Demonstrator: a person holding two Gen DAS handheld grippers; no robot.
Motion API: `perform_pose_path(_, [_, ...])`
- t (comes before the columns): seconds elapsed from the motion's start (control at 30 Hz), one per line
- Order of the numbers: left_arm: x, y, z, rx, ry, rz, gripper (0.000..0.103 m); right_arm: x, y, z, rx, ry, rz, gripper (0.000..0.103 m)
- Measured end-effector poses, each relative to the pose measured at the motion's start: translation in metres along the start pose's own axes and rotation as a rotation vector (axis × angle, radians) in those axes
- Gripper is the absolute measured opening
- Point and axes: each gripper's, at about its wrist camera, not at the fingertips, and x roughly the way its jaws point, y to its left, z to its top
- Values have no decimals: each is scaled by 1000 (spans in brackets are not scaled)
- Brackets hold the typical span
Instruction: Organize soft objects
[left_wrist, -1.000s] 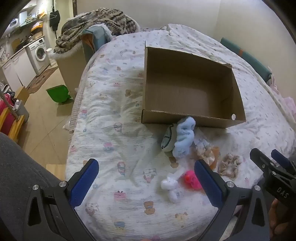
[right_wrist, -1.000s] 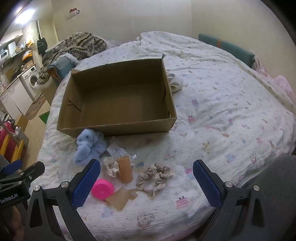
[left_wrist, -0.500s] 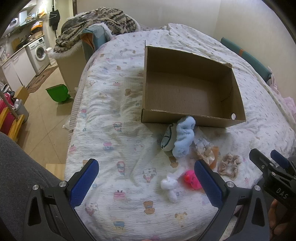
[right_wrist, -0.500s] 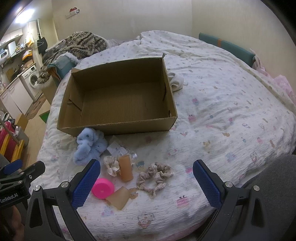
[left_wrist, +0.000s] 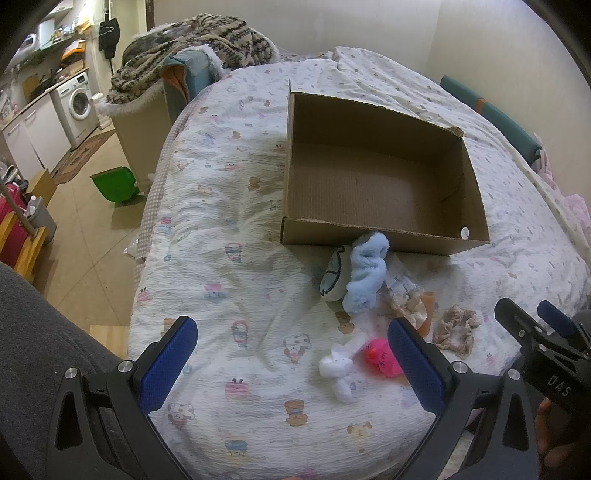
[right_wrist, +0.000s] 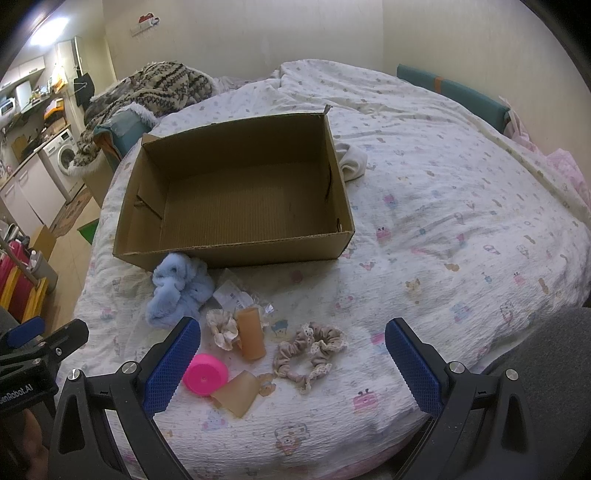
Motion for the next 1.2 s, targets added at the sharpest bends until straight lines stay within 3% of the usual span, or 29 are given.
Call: perform_pose_path(1.2, [1, 0, -1, 4, 4, -4, 103, 1, -1, -4, 5, -13, -13, 103])
